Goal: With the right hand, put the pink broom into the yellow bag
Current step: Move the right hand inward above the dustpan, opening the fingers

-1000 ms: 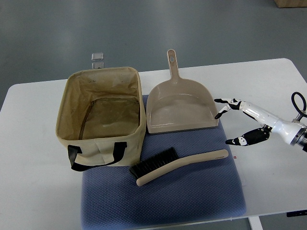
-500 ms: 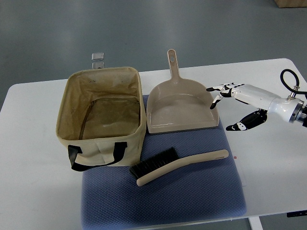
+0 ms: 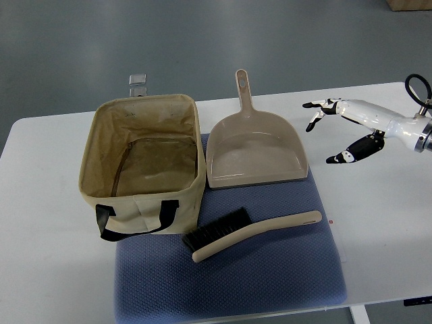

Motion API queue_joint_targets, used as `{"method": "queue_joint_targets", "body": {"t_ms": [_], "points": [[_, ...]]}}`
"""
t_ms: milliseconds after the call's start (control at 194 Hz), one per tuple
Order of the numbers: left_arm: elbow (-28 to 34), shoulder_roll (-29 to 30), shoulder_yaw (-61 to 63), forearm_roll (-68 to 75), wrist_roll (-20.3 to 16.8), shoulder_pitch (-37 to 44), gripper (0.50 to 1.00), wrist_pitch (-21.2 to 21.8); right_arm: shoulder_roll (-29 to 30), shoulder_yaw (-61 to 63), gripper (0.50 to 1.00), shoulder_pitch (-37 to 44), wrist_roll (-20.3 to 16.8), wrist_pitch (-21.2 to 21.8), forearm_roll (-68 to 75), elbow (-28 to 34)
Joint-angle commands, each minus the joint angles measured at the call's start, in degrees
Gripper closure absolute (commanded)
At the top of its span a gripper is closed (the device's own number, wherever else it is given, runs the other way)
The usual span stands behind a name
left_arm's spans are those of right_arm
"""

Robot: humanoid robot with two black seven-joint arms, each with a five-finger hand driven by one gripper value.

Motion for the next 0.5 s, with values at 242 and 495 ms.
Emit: {"method": "queue_joint_targets", "body": {"t_ms": [242,495], "points": [[0.00,0.00,0.00,0.00,0.00,0.00,0.500,-0.01,-1.32,0.45,0.550,-0.09,0.09,-0.52,1.53,-0.52],[0.00,0.00,0.00,0.00,0.00,0.00,0.500,-0.01,-2.28,-0.61,0.552,-0.18,0.35,-1.40,1.97,-0.34]]}}
